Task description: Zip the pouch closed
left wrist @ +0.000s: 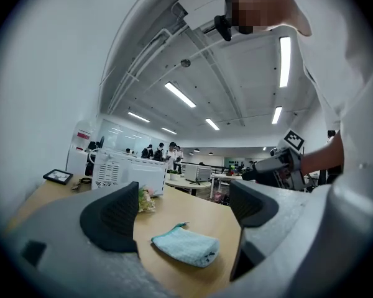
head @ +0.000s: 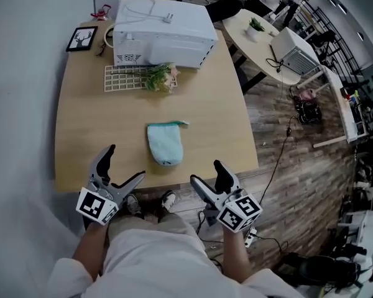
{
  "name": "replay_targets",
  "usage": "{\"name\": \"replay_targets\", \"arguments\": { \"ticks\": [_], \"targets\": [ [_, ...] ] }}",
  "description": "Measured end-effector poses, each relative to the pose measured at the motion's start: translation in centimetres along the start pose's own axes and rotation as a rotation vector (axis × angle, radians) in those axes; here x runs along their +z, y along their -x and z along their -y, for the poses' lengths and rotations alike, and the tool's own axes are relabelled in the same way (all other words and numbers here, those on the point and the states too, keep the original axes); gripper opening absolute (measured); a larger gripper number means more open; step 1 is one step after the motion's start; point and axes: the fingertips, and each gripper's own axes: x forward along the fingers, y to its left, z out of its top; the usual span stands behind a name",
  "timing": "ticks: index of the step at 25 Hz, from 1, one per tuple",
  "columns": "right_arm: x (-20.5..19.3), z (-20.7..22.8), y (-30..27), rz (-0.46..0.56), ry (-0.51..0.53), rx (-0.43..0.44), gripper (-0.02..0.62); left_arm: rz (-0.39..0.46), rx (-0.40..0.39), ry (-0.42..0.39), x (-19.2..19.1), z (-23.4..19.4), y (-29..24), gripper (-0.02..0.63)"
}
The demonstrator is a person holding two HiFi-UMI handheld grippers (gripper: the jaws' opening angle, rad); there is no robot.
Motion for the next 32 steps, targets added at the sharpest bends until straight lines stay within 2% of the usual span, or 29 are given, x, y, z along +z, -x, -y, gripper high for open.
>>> {"name": "replay_targets", "arguments": {
  "ticks": [3,7,14,18,21,24,32],
  "targets": [
    [-0.4,2.5,-1.5,-0.022,0.002,0.023,0.399,-0.018,0.022,0.002,-0.6,-0.4,-1.6,0.451],
    [-1.9,6.4,-4.5,-0.117,0.089,0.052,0.393,-0.033,0.078,0.007,-0.3,-0.7,-3.7,0.45],
    [-4.7,13.2,-10.7,-0.264,0.199,0.066,0.357,-0.045,0.112,0.009,0.7,0.8,-7.2,0.449],
    [-6.7,15.7,-13.7,-0.346,0.304,0.073,0.342,-0.06,0.145,0.001,0.4,0.9,-8.0,0.449],
    [-7.4,17.4,-15.7,-0.373,0.38,0.062,0.315,-0.08,0.188,0.006,0.0,0.5,-7.6,0.45],
    [-9.0,18.5,-17.7,-0.442,0.483,0.075,0.276,-0.099,0.237,0.013,-0.2,0.0,-6.9,0.449],
    [-12.2,20.1,-21.5,-0.582,0.642,0.099,0.241,-0.126,0.323,-0.006,0.2,-0.3,-5.3,0.449]
  ]
}}
